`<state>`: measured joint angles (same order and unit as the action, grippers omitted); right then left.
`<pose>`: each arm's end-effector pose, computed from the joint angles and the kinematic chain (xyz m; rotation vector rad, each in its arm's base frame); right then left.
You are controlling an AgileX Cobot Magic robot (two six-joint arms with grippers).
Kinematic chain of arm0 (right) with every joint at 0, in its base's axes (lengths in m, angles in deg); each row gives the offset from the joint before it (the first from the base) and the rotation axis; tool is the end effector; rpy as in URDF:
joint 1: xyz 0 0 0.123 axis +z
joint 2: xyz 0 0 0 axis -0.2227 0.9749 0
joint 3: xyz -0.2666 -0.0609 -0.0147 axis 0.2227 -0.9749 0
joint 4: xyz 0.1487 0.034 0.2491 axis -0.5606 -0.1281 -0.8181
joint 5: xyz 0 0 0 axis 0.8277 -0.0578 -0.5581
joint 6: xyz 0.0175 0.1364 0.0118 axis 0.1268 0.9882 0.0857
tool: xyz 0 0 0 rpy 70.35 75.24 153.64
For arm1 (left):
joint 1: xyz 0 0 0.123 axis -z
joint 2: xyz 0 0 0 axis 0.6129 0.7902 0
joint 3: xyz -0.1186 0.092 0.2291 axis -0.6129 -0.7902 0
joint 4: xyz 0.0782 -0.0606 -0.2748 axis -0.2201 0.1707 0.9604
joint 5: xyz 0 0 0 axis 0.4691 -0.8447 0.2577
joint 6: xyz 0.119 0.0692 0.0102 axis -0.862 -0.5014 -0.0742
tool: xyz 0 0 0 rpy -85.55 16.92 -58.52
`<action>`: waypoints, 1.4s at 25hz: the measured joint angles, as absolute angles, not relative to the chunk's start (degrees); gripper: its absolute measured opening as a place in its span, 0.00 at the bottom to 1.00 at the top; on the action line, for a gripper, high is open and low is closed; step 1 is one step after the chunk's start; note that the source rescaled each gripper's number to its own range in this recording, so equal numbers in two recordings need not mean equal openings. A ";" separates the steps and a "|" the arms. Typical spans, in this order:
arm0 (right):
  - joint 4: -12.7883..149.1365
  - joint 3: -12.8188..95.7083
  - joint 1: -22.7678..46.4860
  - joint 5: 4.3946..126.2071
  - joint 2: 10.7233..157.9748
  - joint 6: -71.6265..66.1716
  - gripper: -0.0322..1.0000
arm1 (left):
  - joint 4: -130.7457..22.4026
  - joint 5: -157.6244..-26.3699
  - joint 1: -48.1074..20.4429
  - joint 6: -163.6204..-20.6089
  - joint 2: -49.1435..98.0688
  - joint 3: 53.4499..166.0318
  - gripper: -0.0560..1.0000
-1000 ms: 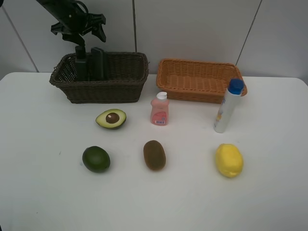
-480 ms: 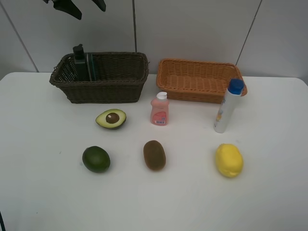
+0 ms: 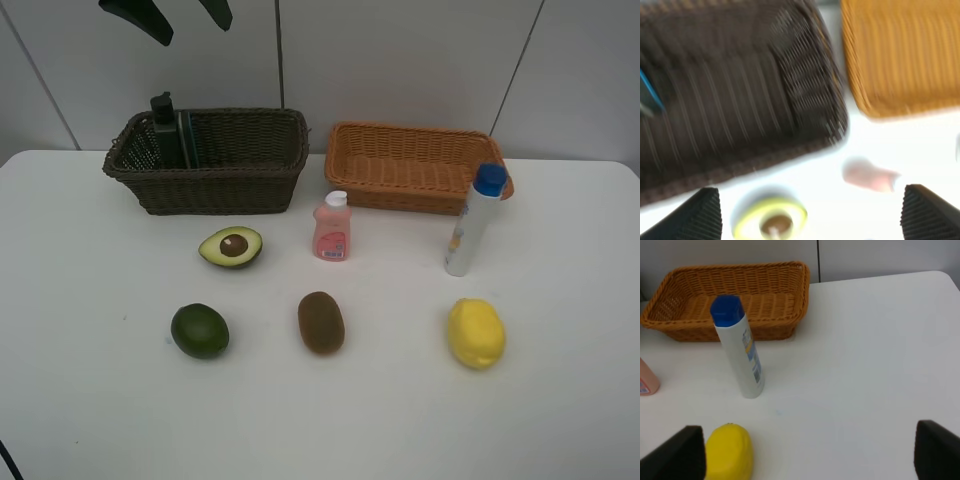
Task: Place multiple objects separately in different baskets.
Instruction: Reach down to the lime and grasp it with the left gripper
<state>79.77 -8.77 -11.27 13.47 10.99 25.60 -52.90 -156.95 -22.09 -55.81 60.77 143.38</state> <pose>0.0807 -0.0055 0.2835 0.0722 2.0192 0.0013 0.4533 -0.1615 0.3132 0.2707 2.6177 -0.4565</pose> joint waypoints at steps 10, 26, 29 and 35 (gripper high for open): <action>79.77 -8.77 -11.27 13.47 10.99 25.60 1.00 | -54.52 -156.73 -13.01 -51.12 42.91 110.37 0.88; 79.77 -8.77 -11.27 13.47 10.99 25.60 1.00 | -54.65 -141.73 -6.93 -28.72 51.43 86.59 0.88; 79.77 -8.77 -11.27 13.47 10.99 25.60 1.00 | -54.65 -139.05 -6.93 -25.95 54.45 86.59 0.88; 79.77 -8.77 -11.27 13.47 10.99 25.60 1.00 | -54.65 -133.23 -6.93 -24.99 59.91 86.52 0.88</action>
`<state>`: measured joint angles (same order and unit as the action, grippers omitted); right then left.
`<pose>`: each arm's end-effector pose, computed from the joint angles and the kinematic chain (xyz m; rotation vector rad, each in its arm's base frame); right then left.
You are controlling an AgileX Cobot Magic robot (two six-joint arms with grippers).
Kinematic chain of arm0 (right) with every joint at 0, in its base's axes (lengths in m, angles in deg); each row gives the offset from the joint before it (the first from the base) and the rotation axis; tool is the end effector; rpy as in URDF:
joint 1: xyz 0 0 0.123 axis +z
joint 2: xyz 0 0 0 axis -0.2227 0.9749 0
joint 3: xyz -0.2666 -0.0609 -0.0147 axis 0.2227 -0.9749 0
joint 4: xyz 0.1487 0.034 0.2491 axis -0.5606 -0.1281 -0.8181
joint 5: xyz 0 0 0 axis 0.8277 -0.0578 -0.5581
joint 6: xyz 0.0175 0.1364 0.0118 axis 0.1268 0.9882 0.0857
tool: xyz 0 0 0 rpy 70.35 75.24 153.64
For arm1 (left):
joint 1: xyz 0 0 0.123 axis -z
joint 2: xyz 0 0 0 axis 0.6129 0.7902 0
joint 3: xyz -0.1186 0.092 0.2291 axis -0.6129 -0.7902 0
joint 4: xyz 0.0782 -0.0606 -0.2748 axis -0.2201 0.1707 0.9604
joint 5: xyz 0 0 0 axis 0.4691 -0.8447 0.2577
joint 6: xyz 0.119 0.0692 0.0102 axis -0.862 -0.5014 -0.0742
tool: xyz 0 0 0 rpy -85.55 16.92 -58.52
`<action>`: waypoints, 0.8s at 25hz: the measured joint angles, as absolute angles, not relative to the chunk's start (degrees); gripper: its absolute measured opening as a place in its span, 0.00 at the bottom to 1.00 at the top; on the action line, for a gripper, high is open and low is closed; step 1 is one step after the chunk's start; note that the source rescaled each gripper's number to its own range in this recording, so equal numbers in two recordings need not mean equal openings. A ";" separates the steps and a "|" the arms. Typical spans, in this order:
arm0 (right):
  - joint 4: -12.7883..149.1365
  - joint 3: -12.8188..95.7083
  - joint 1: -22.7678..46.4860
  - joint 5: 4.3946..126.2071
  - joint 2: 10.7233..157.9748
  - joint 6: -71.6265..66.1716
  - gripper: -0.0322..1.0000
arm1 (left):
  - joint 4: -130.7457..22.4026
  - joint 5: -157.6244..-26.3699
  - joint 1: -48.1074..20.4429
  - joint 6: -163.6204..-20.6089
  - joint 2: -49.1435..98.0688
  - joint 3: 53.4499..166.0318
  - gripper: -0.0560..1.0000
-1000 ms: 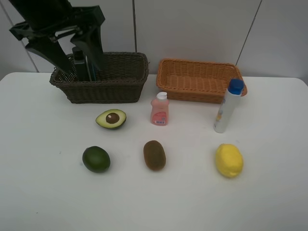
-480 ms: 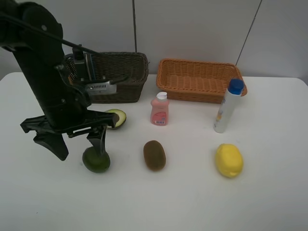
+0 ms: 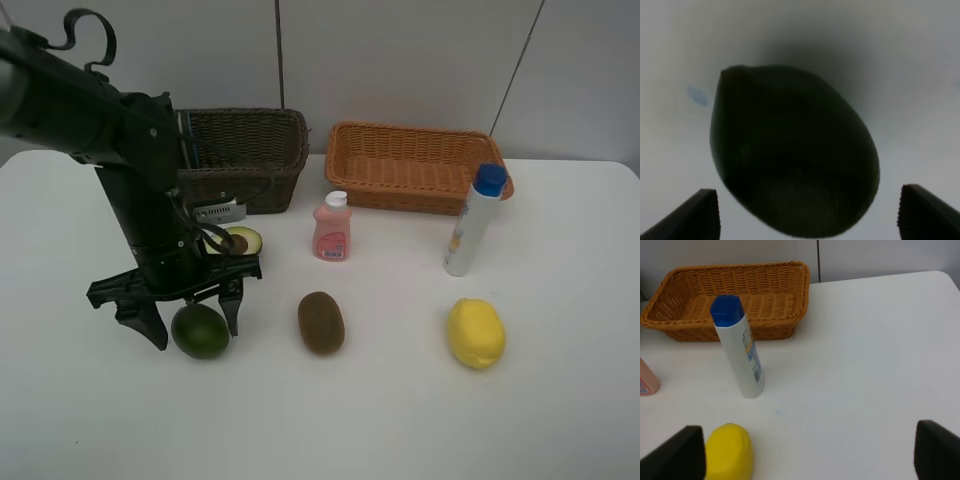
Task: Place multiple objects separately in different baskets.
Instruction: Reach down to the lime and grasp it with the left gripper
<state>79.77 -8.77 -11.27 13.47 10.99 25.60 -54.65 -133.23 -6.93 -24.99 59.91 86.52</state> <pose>0.0807 -0.0055 0.2835 0.0722 2.0192 0.0013 0.2726 -0.1885 0.0301 0.3048 -3.0037 0.1698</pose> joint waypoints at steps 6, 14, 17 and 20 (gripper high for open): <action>79.77 -8.77 -11.27 13.47 10.99 25.60 1.00 | -54.60 -130.47 -6.93 -24.70 64.83 87.04 0.88; 79.77 -8.77 -11.27 13.47 10.99 25.60 1.00 | -54.69 -130.40 -6.93 -25.02 66.16 87.04 0.64; 79.77 -8.77 -11.27 13.47 10.99 25.60 1.00 | -54.64 -132.15 -6.93 -26.93 66.16 87.04 0.64; 79.77 -8.77 -11.27 13.47 10.99 25.60 1.00 | -53.32 -135.20 -6.93 -30.86 66.01 88.43 0.64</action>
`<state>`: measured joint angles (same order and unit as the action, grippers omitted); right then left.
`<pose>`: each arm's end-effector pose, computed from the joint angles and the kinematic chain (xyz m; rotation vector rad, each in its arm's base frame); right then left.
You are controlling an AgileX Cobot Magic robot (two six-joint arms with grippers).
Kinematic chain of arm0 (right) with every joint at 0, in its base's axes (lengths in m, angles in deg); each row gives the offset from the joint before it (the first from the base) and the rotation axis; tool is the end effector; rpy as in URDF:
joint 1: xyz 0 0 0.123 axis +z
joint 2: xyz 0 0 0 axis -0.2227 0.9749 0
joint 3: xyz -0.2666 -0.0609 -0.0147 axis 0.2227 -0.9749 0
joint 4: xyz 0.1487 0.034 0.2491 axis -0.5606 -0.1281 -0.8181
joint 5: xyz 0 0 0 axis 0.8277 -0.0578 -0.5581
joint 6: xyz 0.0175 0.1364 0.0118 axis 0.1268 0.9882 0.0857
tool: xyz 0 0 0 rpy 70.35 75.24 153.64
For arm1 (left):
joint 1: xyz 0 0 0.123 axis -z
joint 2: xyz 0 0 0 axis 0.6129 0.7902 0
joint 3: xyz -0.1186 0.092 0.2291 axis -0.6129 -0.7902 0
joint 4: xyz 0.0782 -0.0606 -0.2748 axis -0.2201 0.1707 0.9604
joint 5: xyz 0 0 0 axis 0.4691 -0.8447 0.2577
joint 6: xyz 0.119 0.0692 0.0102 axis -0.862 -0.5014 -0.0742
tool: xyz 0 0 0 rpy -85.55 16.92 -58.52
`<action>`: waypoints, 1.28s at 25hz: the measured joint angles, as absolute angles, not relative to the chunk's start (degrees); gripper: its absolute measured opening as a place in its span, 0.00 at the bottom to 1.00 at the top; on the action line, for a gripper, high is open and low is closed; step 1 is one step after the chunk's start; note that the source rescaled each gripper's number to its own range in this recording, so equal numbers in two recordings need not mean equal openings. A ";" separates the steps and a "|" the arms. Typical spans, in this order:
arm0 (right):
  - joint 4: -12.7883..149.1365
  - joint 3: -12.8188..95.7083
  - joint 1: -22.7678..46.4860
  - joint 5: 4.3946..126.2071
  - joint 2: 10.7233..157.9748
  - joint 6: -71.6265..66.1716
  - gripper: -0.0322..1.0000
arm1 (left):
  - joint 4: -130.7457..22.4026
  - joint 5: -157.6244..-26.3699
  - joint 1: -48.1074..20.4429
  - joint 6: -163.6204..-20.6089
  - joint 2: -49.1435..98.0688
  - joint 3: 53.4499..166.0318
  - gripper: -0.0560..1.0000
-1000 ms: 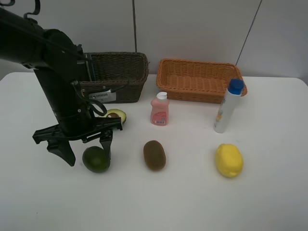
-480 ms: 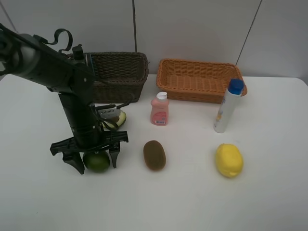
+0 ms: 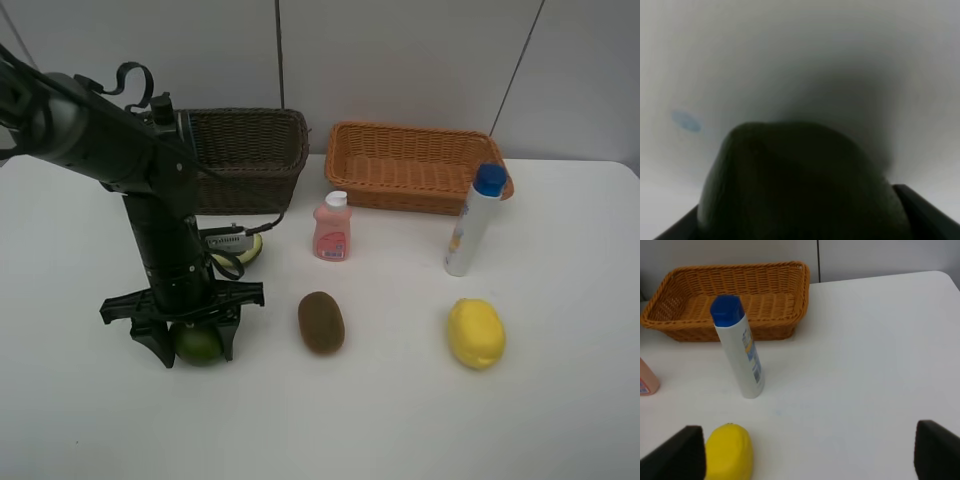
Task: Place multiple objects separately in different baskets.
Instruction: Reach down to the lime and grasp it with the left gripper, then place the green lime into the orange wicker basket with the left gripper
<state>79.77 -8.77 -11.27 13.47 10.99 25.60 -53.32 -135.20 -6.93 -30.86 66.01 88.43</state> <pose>0.0807 -0.0055 0.2835 0.0722 2.0192 0.0013 0.2675 -0.1890 0.0024 0.1762 -2.9228 0.1138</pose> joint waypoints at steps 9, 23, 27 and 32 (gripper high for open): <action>79.77 -8.77 -11.27 13.47 10.99 25.60 1.00 | -44.74 -144.01 -6.93 -52.05 63.11 115.65 0.64; 79.77 -8.77 -11.27 13.47 10.99 25.60 1.00 | -43.52 -134.48 -6.93 -61.55 96.60 171.89 0.64; 79.77 -8.77 -11.27 13.47 10.99 25.60 1.00 | -45.22 -130.87 -6.93 -62.57 104.27 178.17 0.65; 79.77 -8.77 -11.27 13.47 10.99 25.60 1.00 | -45.76 -128.79 -6.93 -63.78 106.05 178.78 0.97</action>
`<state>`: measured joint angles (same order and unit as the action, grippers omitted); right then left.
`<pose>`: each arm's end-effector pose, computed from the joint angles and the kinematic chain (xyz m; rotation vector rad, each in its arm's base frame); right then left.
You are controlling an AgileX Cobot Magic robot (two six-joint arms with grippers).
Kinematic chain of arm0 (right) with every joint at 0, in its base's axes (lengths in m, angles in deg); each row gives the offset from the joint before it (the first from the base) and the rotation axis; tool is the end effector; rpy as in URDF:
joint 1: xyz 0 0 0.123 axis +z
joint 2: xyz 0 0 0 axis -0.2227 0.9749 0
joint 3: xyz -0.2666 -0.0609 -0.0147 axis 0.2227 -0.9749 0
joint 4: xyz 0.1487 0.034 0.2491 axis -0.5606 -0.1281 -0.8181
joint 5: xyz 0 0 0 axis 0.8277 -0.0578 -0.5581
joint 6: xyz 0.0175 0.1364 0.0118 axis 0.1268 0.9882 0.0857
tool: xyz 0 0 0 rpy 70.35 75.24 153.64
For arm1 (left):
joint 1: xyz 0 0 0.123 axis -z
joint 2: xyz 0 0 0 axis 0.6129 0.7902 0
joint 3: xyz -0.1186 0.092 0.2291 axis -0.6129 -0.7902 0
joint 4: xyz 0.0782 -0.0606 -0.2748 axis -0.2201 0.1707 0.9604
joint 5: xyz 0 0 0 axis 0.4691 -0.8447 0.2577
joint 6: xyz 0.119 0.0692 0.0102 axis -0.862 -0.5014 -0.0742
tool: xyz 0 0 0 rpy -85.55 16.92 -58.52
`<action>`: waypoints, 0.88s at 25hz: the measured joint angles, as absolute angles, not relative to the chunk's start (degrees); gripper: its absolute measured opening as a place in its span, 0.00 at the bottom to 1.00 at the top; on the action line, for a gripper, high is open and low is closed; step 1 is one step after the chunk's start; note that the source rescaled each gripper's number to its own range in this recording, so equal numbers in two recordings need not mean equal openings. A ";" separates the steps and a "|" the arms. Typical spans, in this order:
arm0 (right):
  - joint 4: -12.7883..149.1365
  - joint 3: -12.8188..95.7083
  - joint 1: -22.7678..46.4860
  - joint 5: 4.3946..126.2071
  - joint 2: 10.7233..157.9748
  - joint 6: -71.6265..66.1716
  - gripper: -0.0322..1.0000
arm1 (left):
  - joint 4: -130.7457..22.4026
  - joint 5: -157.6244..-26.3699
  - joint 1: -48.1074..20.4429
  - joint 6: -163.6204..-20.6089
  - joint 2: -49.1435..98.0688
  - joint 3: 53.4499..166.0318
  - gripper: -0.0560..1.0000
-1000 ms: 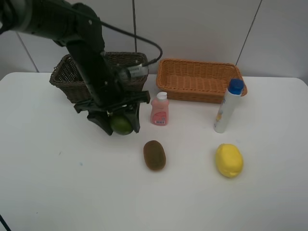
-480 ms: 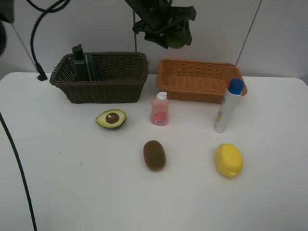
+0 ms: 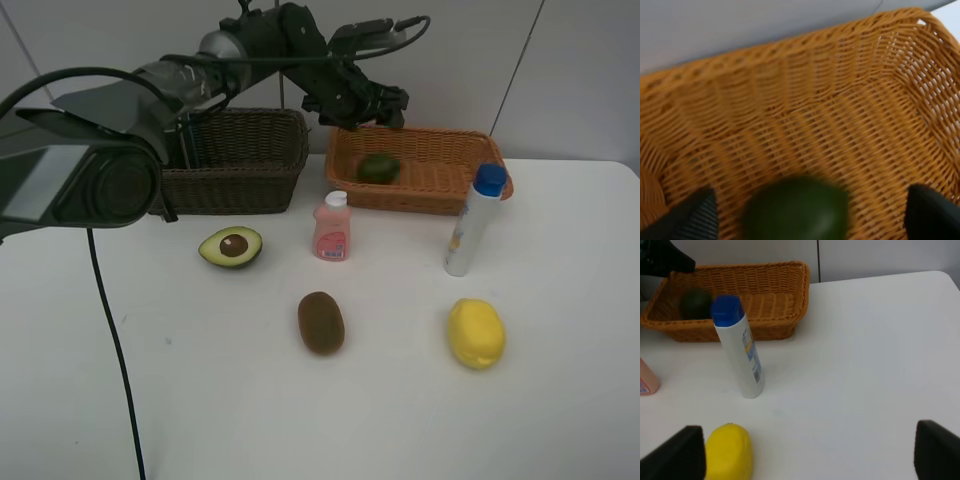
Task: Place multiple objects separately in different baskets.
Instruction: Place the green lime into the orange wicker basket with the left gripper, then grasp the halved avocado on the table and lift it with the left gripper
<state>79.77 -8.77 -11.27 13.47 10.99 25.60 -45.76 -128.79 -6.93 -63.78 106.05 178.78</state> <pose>0.0807 -0.0055 0.2835 0.0722 2.0192 0.0013 0.5463 -0.3656 0.1313 0.5286 2.2652 -0.6595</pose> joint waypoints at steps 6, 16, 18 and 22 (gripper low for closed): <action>79.77 -8.77 -11.27 13.47 10.99 25.60 1.00 | -46.04 -132.70 -6.93 -64.52 103.60 179.36 1.00; 79.77 -8.77 -11.27 13.47 10.99 25.60 1.00 | -52.55 -156.48 -6.93 -62.95 91.69 179.62 1.00; 79.77 -8.77 -11.27 13.47 10.99 25.60 1.00 | -54.21 -157.02 -6.93 -62.51 90.56 179.62 1.00; 79.77 -8.77 -11.27 13.47 10.99 25.60 1.00 | -54.72 -157.07 -6.93 -62.24 88.48 179.55 1.00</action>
<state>79.77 -8.77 -11.27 13.47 10.99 25.60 -54.72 -157.07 -6.93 -62.24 88.48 179.55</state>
